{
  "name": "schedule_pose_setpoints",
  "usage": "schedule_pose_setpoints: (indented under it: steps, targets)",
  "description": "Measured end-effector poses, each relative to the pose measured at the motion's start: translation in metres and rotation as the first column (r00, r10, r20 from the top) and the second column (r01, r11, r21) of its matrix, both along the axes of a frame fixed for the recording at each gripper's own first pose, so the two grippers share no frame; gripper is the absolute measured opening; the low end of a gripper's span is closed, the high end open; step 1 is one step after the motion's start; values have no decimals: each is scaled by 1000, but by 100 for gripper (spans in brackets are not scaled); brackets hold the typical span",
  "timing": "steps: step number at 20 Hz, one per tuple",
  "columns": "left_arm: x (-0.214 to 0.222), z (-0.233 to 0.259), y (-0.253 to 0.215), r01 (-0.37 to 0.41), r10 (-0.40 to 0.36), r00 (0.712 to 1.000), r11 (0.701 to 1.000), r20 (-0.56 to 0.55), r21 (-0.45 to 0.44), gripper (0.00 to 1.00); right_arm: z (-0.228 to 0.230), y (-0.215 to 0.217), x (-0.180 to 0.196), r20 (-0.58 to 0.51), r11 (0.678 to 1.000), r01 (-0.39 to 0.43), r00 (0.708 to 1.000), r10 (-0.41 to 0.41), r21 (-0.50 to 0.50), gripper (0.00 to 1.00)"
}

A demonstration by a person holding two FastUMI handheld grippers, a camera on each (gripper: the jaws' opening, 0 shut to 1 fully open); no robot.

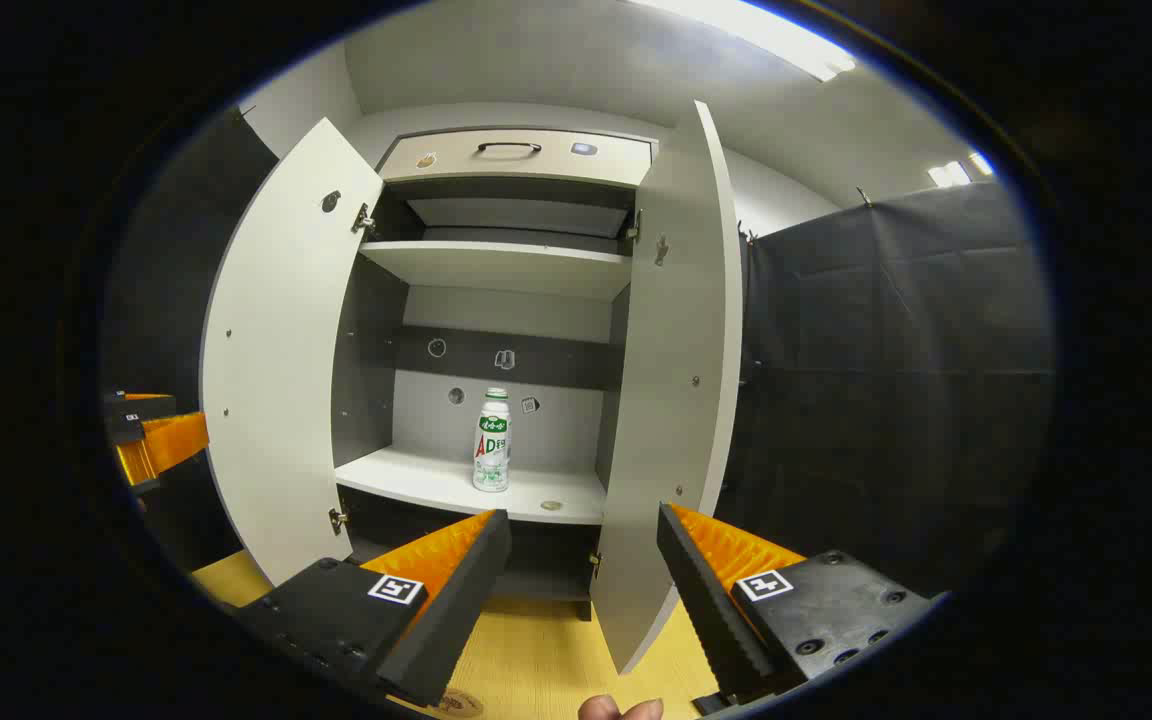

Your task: Grasp the bottle in the cabinet with the left hand and place it on the coaster, then close the right door with the right hand and the left door with the left hand.

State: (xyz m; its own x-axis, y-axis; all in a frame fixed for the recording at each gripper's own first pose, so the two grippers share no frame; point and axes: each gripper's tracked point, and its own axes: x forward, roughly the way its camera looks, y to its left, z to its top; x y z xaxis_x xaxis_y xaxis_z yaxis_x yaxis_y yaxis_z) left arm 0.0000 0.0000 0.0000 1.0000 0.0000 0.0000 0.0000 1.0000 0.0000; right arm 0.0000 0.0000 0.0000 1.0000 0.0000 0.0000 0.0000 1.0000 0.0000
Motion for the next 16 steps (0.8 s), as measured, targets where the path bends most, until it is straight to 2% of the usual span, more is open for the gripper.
schedule_pose_setpoints:
  steps: [16]
  targets:
    - [6,1,-1,13,-13,1000,1000,-9,9,95,0,6,2,0,1000,-4,1000,4,-12,98]
